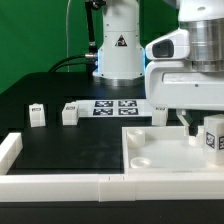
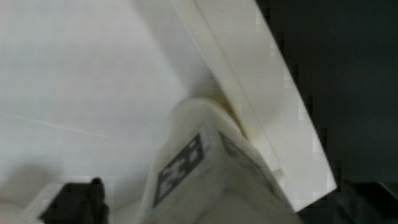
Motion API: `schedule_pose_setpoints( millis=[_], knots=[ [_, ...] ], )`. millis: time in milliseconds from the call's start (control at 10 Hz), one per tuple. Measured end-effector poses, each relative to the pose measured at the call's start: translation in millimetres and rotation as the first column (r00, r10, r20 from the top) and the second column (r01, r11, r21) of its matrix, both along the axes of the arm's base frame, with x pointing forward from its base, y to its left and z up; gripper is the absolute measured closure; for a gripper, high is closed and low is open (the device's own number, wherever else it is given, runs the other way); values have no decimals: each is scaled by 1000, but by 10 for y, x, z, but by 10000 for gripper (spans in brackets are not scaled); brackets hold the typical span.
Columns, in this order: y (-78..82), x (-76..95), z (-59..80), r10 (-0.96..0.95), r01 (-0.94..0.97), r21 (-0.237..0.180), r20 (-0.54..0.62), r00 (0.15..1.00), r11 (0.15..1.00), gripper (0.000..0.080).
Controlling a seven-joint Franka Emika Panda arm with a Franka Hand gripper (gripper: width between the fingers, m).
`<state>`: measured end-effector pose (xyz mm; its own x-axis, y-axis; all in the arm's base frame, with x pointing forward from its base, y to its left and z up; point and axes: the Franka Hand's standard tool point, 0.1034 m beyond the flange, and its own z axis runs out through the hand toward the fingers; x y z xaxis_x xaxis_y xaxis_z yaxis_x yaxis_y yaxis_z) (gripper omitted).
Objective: Assemble one leg
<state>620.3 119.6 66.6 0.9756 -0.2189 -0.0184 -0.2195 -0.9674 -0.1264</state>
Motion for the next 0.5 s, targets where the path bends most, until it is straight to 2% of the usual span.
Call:
schedule_pose_setpoints(
  millis=[100,300,500],
  knots=[
    [3,-4,-3,152,-152,-17,15,988,988,151],
    [-9,-6,-13,415,-414,-48,15,909,909,151],
    [-19,-7,-17,427,-426,-49,17,904,903,151]
  ],
)
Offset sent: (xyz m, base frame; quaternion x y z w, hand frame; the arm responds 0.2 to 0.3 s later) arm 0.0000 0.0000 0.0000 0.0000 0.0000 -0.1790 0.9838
